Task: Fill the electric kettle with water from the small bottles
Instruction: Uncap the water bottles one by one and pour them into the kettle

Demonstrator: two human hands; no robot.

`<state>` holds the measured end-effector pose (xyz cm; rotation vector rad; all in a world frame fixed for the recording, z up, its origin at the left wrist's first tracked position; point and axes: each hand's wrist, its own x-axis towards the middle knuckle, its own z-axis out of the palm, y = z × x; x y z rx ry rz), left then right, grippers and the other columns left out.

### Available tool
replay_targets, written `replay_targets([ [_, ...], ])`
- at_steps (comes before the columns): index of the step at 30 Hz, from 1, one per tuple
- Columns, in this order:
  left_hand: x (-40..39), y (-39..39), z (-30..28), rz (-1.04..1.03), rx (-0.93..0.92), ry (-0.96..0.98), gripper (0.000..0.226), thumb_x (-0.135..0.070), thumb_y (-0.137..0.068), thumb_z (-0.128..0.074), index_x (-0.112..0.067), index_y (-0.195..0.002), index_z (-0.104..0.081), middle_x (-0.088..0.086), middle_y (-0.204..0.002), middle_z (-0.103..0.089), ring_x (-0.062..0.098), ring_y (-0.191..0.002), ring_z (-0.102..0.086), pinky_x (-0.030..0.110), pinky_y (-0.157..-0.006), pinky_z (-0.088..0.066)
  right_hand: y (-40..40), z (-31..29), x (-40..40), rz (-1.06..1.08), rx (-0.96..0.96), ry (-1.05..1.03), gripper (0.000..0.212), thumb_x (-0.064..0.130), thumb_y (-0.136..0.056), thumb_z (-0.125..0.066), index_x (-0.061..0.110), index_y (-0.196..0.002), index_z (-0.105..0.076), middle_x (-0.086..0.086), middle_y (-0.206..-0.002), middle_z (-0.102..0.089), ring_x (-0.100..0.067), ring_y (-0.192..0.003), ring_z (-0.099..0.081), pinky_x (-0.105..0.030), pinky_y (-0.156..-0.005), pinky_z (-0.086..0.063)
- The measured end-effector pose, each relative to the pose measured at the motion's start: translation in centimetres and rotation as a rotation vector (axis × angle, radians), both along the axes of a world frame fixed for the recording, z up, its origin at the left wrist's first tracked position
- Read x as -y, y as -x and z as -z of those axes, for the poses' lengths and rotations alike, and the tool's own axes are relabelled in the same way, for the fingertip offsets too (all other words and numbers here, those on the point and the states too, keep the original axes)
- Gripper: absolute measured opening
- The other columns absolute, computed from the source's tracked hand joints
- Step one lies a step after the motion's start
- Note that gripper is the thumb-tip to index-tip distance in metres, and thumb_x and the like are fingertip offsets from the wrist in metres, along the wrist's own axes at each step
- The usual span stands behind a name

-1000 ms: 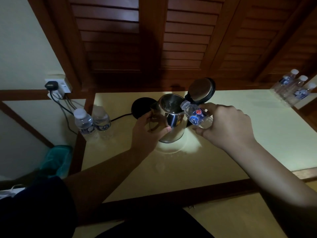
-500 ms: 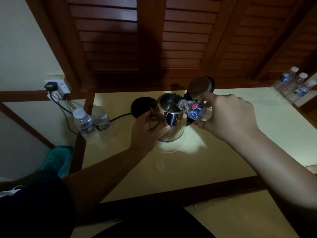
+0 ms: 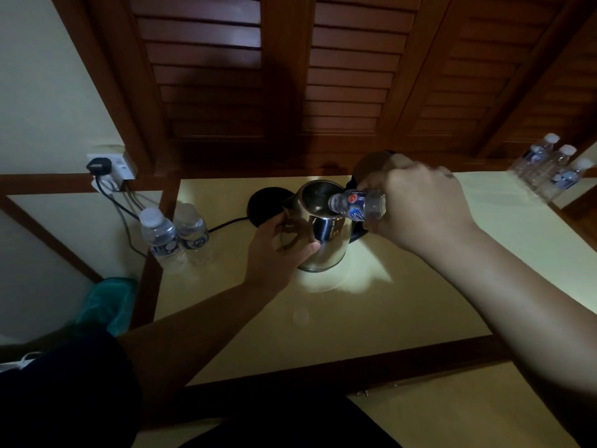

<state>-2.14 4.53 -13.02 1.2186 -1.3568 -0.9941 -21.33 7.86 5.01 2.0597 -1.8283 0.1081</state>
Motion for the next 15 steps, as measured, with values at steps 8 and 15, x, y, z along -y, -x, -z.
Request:
replay_targets([
  [8, -0.1, -0.1, -0.5, 0.009, 0.028, 0.004, 0.055, -0.03, -0.073, -0.093, -0.034, -0.12, -0.064, -0.015, -0.119, -0.068, 0.0, -0.115, -0.063, 0.023, -0.093, -0.056, -0.5, 0.1, 0.7, 0.006, -0.031, 0.06, 0.031, 0.042, -0.084, -0.072, 0.028, -0.111, -0.067, -0.002, -0.106, -0.066, -0.032, -0.1, -0.064, -0.042, -0.083, -0.039],
  [15, -0.1, -0.1, -0.7, 0.007, 0.028, -0.01, 0.055, -0.028, -0.074, -0.093, -0.031, -0.121, -0.065, -0.014, -0.119, -0.069, -0.001, -0.113, -0.063, 0.01, -0.084, -0.052, -1.1, -0.3, 0.9, -0.03, -0.047, 0.041, 0.027, 0.033, -0.085, -0.071, 0.031, -0.112, -0.072, 0.001, -0.11, -0.066, -0.03, -0.109, -0.058, -0.045, -0.084, -0.043],
])
